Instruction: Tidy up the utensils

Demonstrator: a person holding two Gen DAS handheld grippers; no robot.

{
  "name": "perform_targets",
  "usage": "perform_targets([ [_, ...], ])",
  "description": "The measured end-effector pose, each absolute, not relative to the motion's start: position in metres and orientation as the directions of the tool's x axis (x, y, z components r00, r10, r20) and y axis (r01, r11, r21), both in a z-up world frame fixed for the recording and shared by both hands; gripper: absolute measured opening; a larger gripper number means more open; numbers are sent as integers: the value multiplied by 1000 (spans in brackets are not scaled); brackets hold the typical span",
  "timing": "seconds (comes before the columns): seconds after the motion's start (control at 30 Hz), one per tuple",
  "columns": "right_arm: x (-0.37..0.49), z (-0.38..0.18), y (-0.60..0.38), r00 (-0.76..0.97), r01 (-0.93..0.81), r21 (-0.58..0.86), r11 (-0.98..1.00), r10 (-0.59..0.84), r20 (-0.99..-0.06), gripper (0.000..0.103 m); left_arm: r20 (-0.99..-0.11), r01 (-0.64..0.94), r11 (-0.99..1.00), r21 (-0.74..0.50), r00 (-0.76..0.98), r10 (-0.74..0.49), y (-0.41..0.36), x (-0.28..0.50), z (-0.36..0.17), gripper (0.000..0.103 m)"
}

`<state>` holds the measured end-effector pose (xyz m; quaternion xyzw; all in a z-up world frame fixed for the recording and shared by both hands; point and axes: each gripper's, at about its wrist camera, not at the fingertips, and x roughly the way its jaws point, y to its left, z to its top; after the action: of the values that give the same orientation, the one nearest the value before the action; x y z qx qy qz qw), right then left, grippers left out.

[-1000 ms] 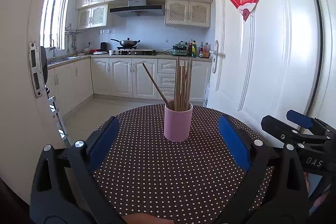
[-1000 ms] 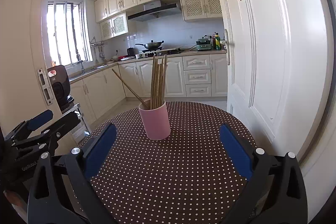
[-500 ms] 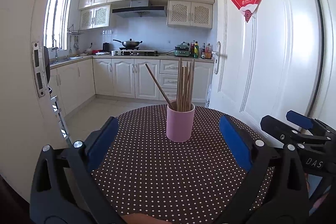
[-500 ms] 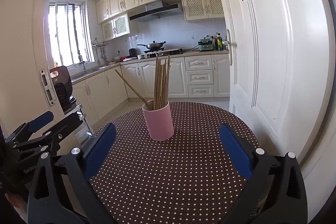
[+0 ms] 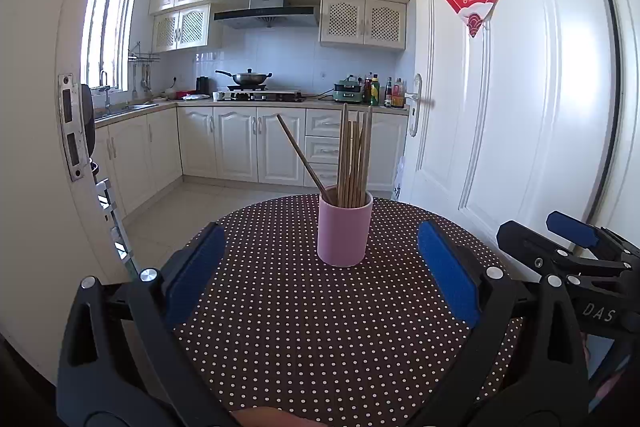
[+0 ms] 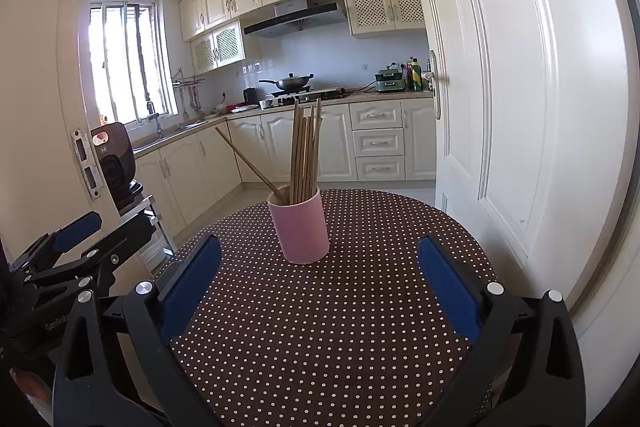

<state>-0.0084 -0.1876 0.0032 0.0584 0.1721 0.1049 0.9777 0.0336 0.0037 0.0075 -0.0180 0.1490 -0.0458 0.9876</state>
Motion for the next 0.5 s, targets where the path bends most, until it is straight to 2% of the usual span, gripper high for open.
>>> perform_targets([
  [0.5,-5,1,-188,915,-182,151,972,223,-335,95,-308,84,995,-53,946,-96,2,38,5,95],
])
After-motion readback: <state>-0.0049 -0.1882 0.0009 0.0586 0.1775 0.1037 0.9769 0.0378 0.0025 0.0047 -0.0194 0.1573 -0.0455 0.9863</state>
